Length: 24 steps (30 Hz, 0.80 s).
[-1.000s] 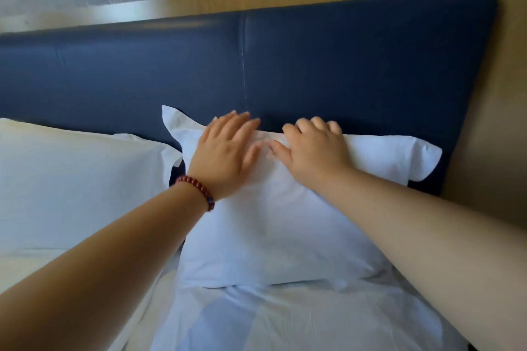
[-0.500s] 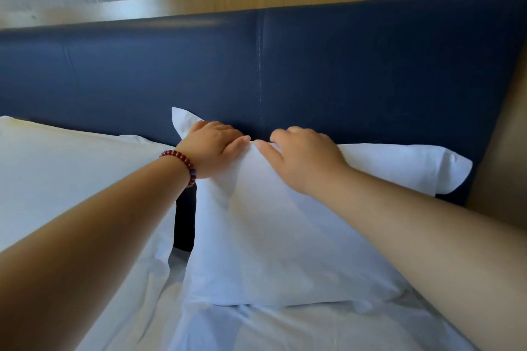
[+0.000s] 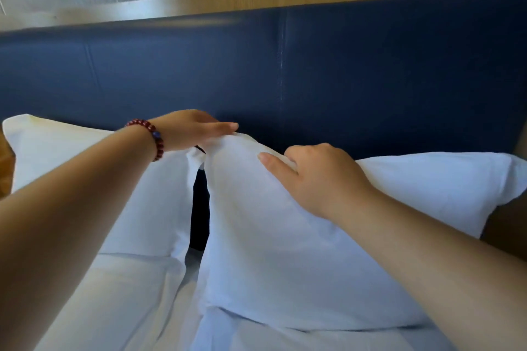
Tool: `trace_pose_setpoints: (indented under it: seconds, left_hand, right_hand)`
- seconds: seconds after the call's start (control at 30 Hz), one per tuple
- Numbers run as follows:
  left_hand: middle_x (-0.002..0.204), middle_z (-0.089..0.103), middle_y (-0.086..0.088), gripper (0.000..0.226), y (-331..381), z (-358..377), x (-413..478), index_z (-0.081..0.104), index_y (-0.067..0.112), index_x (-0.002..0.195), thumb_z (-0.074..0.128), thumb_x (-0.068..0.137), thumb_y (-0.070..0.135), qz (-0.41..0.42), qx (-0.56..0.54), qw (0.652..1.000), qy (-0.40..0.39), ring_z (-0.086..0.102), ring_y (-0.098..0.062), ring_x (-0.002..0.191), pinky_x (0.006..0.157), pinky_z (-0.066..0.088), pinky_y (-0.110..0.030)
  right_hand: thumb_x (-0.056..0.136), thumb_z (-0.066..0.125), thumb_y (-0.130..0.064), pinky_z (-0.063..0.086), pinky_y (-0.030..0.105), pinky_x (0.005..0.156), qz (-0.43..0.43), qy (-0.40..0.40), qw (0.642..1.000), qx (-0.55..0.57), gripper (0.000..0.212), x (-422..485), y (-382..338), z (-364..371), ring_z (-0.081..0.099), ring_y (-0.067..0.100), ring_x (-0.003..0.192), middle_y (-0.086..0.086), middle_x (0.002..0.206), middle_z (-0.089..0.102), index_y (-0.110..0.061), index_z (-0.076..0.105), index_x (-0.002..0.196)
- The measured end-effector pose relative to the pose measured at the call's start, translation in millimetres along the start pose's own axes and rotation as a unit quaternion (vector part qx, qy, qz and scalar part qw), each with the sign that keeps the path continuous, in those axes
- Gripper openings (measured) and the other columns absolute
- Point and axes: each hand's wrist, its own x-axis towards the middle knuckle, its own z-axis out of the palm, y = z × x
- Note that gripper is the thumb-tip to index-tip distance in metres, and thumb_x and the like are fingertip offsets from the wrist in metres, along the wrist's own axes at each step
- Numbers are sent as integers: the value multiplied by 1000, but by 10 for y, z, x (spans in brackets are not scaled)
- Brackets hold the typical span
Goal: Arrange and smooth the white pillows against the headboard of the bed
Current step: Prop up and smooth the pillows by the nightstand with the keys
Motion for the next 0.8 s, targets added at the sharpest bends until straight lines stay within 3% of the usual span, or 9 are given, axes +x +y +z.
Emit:
trace_pose_setpoints:
  seconds: [0.07, 0.13, 0.23, 0.33, 0.47, 0.57, 0.7, 0.77, 0.8]
  left_hand:
    - [111, 68, 11, 72, -118, -91, -60, 70, 32, 104, 59, 57, 86, -29, -75, 996, -28, 59, -14, 111, 107, 40, -41]
    - [108, 71, 6, 71, -200, -92, -132, 73, 24, 100, 78, 47, 71, -7, -219, 975, -27, 63, -13, 109, 102, 46, -35]
    - [107, 70, 0, 50, -223, -29, -191, 70, 15, 97, 82, 60, 46, 34, -369, 928, -38, 64, -16, 108, 98, 48, -33]
    - [85, 68, -2, 28, -105, -14, -277, 62, 13, 85, 76, 70, 32, 85, -471, 877, -45, 65, -15, 80, 74, 54, -25]
    - [79, 66, -2, 16, 57, -103, -383, 62, 13, 81, 56, 93, 22, 80, -485, 870, -41, 64, -16, 71, 67, 54, -26]
    - [78, 67, -2, 24, 125, -160, -429, 66, 16, 74, 54, 95, 20, 56, -485, 870, -66, 65, -17, 71, 68, 56, -27]
    - [79, 64, -4, 16, 140, -99, -451, 61, 14, 80, 56, 95, 19, 28, -481, 873, -75, 61, -20, 72, 67, 54, -28]
    - [87, 67, -6, 11, 126, -77, -468, 67, 13, 88, 58, 94, 17, 12, -460, 886, -59, 63, -18, 75, 66, 56, -27]
    - [92, 70, -4, 9, 120, -79, -468, 71, 16, 92, 62, 92, 18, 4, -416, 909, -31, 65, -17, 80, 70, 56, -28]
  right_hand:
    - [89, 30, -70, 30, 34, 51, 16, -4, 1000, 5, 61, -50, 2, -54, 44, 22, 59, -2, 59, 45, -16, 36, 62]
    - [86, 31, -74, 31, 33, 51, 27, -11, 1000, 9, 62, -100, -14, -126, 45, 20, 59, -2, 59, 45, -16, 38, 65]
    - [77, 28, -84, 41, 33, 56, 39, -44, 998, 7, 67, -129, -63, -284, 54, 17, 65, -4, 65, 55, -21, 49, 78]
    - [71, 21, -90, 50, 35, 63, 39, -85, 996, -2, 72, -123, -94, -388, 58, 14, 70, -7, 72, 61, -28, 54, 86]
    - [74, 23, -89, 52, 36, 68, 62, -109, 990, 56, 72, -133, -91, -424, 61, 12, 71, -11, 66, 64, -26, 56, 79]
    - [76, 27, -87, 44, 33, 62, 79, -106, 987, 93, 69, -145, -96, -437, 56, 15, 66, -9, 60, 56, -22, 50, 71]
    - [83, 29, -80, 40, 34, 60, 78, -85, 986, 123, 62, -191, -93, -428, 50, 15, 60, -7, 59, 50, -21, 44, 68]
    - [86, 29, -77, 40, 34, 62, 78, -76, 984, 138, 63, -208, -74, -397, 48, 15, 62, -7, 60, 48, -17, 41, 70]
    - [86, 28, -76, 41, 35, 63, 77, -76, 984, 140, 63, -215, -65, -378, 47, 16, 62, -6, 62, 47, -17, 40, 70]
